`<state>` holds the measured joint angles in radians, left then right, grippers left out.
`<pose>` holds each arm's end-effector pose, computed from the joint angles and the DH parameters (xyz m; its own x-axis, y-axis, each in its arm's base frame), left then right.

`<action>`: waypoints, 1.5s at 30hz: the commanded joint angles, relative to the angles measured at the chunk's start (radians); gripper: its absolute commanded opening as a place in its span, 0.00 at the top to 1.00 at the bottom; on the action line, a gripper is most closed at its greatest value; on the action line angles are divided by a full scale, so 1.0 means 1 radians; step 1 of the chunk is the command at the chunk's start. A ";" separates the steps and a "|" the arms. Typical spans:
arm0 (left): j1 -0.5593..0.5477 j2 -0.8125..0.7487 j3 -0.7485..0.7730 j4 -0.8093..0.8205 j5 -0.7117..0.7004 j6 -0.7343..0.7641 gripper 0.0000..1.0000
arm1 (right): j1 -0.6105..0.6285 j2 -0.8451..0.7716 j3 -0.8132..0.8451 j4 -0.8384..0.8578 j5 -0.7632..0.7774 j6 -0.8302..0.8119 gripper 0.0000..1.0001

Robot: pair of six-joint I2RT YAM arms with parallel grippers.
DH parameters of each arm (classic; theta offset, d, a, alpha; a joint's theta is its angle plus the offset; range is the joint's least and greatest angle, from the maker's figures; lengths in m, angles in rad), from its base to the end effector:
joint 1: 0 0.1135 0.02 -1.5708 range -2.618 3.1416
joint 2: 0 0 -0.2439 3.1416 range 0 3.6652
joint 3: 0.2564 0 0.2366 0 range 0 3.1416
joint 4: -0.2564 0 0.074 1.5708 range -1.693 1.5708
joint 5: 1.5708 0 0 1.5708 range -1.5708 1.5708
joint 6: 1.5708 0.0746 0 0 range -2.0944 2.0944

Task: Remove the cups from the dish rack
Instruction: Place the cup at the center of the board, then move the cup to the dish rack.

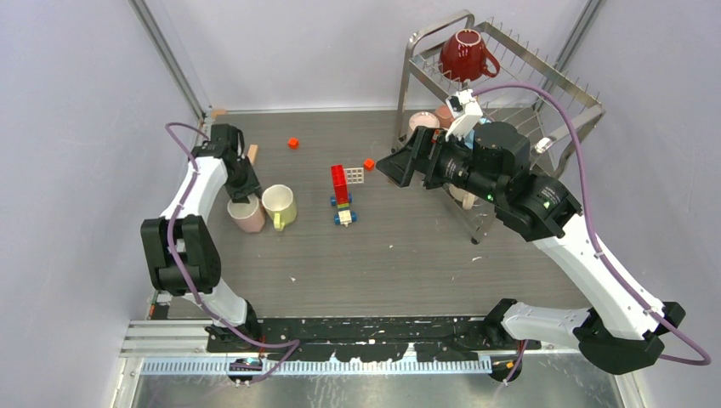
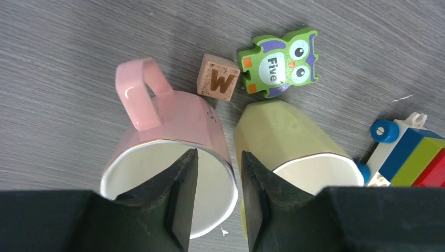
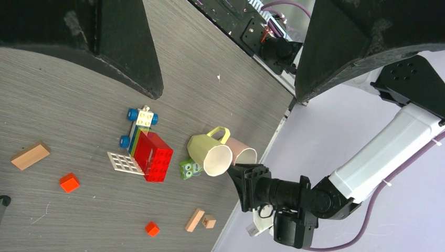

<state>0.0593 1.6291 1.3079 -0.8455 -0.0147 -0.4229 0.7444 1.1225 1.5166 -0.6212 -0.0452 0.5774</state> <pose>0.3281 0.0206 0.2050 -0.8103 -0.4592 -0.3641 -0.4360 0.8875 -0.1490 0.1796 0.1700 0.4431 -0.5259 0.2570 -0.8108 -0.5038 0.6739 0.5404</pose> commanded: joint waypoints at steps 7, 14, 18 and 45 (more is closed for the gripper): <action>-0.030 -0.130 0.095 -0.013 -0.021 0.007 0.58 | 0.005 -0.009 0.026 0.014 0.024 -0.022 0.00; -0.082 -0.237 0.134 -0.034 0.002 0.005 0.34 | 0.005 0.001 0.047 -0.003 0.042 -0.032 0.00; -0.141 -0.303 0.157 -0.048 0.010 -0.008 0.14 | 0.005 0.009 0.073 -0.020 0.094 -0.043 0.00; -0.510 -0.585 0.066 0.052 0.223 -0.104 0.00 | -0.146 0.370 0.689 -0.084 0.467 -0.519 0.00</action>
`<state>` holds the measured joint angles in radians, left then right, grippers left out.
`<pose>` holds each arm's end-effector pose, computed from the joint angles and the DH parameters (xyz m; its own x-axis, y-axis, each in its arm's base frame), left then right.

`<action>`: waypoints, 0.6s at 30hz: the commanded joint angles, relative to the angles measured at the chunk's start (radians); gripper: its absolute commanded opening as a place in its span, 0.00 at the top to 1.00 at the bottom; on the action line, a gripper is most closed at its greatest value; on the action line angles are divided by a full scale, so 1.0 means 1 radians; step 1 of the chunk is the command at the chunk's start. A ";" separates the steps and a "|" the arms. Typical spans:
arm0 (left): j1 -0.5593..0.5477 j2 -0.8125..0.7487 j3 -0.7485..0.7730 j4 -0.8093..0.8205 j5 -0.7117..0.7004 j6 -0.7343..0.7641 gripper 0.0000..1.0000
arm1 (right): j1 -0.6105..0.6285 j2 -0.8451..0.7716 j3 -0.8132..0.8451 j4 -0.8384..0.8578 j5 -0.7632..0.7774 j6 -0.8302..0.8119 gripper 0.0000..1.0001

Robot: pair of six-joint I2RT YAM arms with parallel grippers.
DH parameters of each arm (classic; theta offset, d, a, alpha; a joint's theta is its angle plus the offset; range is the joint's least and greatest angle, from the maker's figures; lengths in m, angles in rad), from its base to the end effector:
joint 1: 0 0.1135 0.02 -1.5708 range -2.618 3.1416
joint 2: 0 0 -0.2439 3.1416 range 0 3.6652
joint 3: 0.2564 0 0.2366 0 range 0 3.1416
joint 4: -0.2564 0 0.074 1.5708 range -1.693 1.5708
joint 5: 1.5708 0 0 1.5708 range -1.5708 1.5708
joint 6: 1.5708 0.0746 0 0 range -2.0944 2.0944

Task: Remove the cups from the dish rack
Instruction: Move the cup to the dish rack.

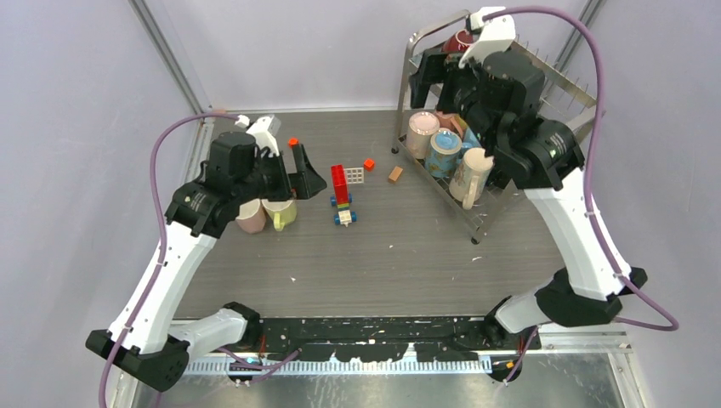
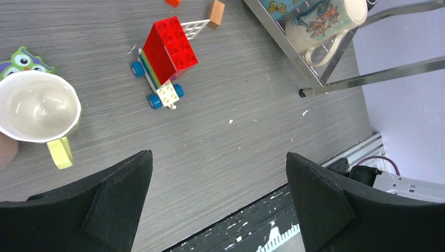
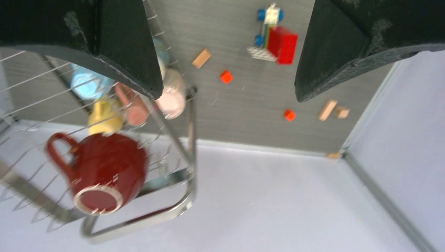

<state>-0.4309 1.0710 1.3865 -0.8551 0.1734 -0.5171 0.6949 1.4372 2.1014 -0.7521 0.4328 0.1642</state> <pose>0.2023 -0.1072 0.3798 -0.6757 -0.2253 -0.7019 0.2438 0.8303 -0.5012 0.2289 0.1501 0.5311 -0.1091 0.1023 -0.9888 -0.2458 0.9610 0.1265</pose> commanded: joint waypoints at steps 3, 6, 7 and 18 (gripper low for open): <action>-0.034 -0.031 -0.025 0.070 0.038 -0.013 0.00 | -0.208 0.109 0.167 0.037 -0.106 -0.095 0.00; -0.045 -0.035 -0.030 0.070 0.043 -0.016 0.00 | -0.303 0.151 0.202 0.051 -0.191 -0.107 0.00; -0.047 -0.036 -0.030 0.070 0.043 -0.015 0.00 | -0.341 0.168 0.214 0.054 -0.249 -0.100 0.00; -0.068 -0.032 -0.033 0.070 0.059 -0.014 0.00 | -0.696 0.327 0.279 0.119 -0.687 0.034 0.00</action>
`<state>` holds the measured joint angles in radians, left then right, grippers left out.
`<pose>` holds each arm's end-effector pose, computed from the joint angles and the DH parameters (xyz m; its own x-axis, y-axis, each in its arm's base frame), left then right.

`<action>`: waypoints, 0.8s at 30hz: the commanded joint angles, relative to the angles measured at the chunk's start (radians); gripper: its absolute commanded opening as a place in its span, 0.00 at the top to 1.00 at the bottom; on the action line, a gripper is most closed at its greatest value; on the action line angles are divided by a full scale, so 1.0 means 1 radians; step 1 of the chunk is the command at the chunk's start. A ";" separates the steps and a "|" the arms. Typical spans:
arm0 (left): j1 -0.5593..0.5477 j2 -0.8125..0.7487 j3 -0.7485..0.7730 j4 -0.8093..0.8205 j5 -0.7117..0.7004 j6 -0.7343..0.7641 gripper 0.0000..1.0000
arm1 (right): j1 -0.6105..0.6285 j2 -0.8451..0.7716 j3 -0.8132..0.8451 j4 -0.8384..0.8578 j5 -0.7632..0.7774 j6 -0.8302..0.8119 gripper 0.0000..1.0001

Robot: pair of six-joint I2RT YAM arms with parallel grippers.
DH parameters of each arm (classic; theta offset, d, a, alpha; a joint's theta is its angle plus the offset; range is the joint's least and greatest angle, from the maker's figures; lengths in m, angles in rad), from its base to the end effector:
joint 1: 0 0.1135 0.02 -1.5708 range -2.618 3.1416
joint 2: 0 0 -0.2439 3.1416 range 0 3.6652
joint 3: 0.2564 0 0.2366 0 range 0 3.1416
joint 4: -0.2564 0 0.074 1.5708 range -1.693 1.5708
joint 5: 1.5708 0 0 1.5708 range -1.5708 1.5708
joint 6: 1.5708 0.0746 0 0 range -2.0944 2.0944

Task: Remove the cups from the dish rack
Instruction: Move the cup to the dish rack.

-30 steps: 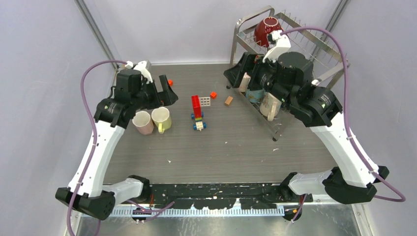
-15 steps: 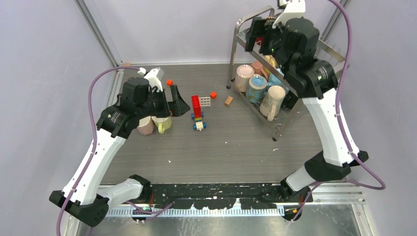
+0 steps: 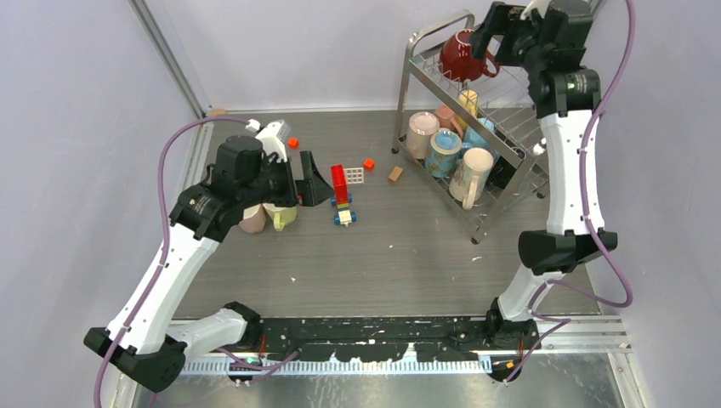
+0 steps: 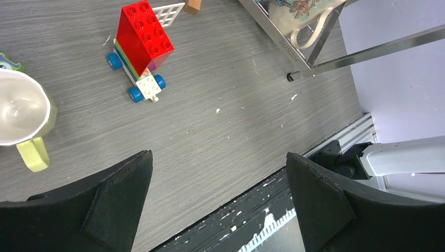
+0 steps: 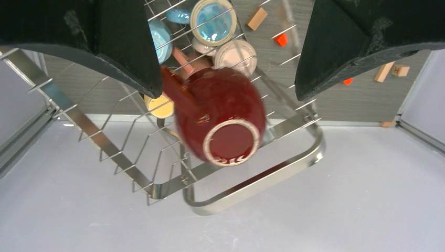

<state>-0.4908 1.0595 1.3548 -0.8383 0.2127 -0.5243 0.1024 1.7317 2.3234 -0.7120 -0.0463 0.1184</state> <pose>0.1936 -0.1213 0.3743 -0.7049 -0.1781 -0.6866 0.3087 0.7945 -0.5230 0.3608 0.0405 0.5139 -0.1360 0.1046 -0.9852 -0.1327 0.9835 0.1228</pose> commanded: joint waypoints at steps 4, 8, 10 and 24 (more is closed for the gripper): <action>-0.009 -0.018 -0.005 0.050 0.016 -0.006 0.00 | -0.160 0.093 0.104 0.087 -0.315 0.100 0.00; -0.012 -0.013 -0.005 0.057 0.017 -0.014 0.00 | -0.180 0.139 0.142 0.078 -0.363 0.100 0.00; -0.015 -0.011 -0.006 0.057 0.015 -0.014 0.00 | -0.186 0.150 0.135 0.082 -0.382 0.105 0.00; -0.028 -0.008 -0.022 0.063 0.003 -0.024 0.00 | -0.187 0.196 0.063 0.088 -0.438 0.116 0.00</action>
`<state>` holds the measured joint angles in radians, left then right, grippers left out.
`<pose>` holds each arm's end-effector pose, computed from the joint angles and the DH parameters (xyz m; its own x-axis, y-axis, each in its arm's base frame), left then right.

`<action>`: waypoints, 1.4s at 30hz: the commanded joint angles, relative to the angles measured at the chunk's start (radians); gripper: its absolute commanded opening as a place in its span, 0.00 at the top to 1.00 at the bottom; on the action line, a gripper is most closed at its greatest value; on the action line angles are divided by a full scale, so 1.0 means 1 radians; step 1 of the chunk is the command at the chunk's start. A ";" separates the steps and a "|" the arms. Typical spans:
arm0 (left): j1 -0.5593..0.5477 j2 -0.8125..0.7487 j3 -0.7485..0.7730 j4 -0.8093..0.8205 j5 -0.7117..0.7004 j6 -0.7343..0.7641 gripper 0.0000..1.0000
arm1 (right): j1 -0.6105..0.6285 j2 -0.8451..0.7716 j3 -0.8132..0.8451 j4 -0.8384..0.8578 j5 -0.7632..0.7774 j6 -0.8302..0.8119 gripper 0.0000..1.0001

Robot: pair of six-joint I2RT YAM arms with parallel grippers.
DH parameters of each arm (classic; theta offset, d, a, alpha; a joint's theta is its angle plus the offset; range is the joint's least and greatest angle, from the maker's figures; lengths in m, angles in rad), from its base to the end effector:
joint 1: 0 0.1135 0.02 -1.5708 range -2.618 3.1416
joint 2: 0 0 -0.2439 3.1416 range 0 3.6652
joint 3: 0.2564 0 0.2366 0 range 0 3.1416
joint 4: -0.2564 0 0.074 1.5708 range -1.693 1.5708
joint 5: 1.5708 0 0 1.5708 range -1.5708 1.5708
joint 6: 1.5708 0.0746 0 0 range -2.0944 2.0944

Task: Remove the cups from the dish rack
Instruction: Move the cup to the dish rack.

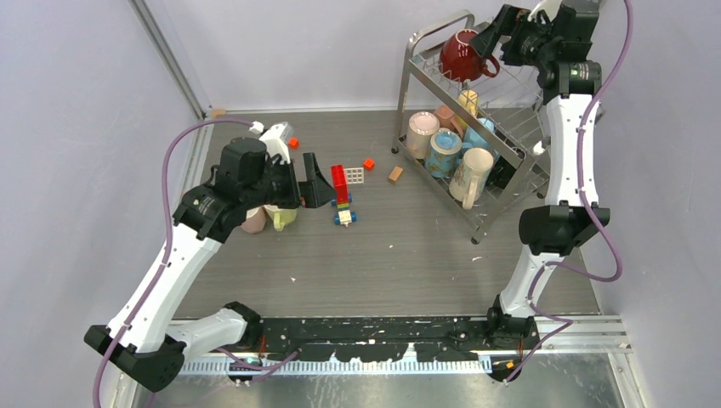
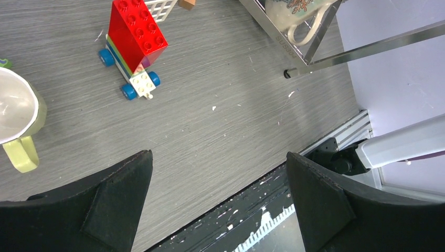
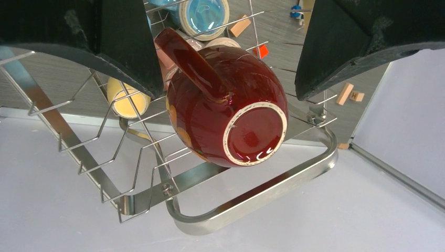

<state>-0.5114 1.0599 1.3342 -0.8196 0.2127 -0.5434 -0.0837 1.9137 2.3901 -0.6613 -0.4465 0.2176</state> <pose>0.1932 -0.1265 0.3698 -0.7159 -0.1778 -0.6752 0.3103 0.7853 -0.5358 0.4180 -0.0027 0.4755 -0.2539 0.2167 -0.9426 -0.2998 0.9089 0.2897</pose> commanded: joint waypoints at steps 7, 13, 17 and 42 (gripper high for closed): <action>-0.012 -0.012 -0.017 0.050 -0.003 -0.010 0.00 | 0.018 0.013 -0.025 0.029 -0.048 0.020 0.00; -0.015 -0.021 -0.026 0.053 -0.007 -0.012 0.00 | 0.054 -0.014 -0.032 -0.006 -0.019 -0.004 0.00; -0.016 -0.025 -0.033 0.054 -0.010 -0.012 0.00 | 0.070 -0.038 -0.035 -0.043 0.023 -0.020 0.00; -0.032 -0.023 -0.058 0.075 -0.007 -0.021 0.00 | 0.197 -0.075 0.042 -0.239 0.395 -0.071 0.07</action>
<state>-0.5365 1.0550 1.2778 -0.7967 0.2092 -0.5682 0.1162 1.8366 2.3466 -0.8875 -0.1867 0.1345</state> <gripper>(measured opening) 0.996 0.949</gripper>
